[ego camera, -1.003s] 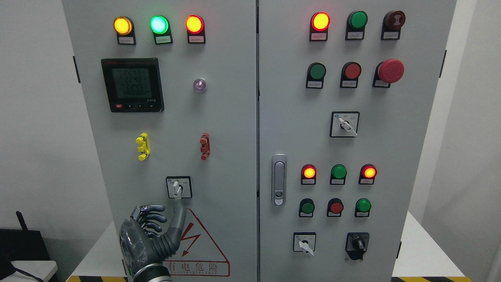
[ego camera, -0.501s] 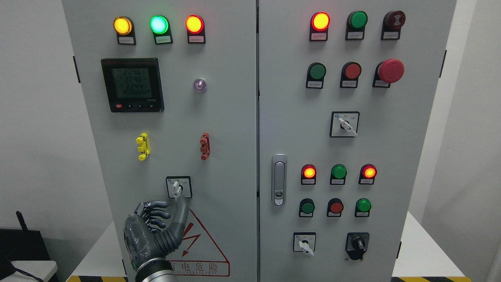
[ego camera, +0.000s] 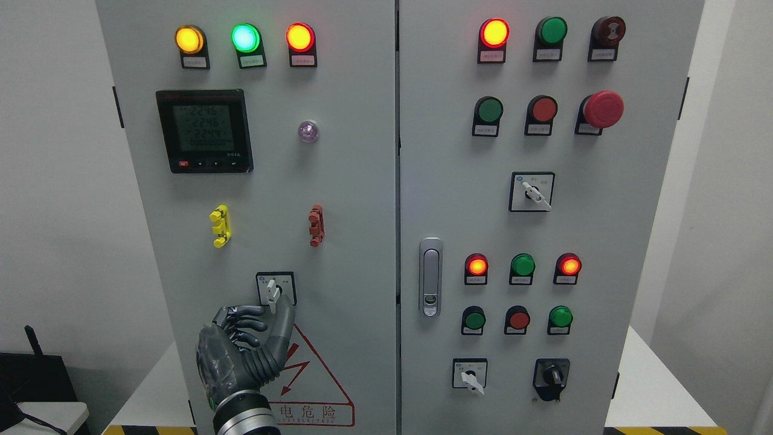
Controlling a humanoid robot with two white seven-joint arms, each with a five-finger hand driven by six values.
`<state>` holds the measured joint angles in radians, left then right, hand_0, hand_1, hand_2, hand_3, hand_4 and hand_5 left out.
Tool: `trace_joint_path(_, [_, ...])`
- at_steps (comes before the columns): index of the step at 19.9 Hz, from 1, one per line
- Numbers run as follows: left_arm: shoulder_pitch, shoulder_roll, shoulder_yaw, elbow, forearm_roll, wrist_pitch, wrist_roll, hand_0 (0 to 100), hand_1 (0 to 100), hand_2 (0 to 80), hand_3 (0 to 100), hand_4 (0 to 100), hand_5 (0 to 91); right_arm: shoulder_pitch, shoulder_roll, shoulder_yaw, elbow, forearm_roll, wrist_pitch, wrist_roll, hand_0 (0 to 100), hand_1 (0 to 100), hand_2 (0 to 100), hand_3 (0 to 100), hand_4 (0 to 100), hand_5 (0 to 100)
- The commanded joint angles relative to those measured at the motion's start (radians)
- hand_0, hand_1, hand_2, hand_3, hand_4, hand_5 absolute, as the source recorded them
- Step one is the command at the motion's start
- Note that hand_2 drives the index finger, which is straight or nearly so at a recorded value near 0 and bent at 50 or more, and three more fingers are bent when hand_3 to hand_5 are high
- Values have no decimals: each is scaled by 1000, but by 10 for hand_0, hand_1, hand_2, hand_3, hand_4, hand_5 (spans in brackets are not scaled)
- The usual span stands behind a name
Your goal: Turn on light switch 1
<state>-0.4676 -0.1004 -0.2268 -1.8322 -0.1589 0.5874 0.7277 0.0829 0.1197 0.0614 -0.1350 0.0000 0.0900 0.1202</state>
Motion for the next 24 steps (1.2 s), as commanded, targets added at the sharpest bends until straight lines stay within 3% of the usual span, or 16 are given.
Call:
trace_joint_path(1, [-11, -2, -5, 22, 9, 5, 2, 125, 602, 550, 737, 862, 813, 0, 0, 0, 0, -18, 0, -1, 120, 389, 0, 0, 0, 0])
trace_joint_path(24, [-45, -5, -3, 36, 44, 29, 4, 165, 523, 556, 735, 864, 810, 0, 0, 0, 0, -18, 0, -1, 120, 389, 0, 0, 0, 0])
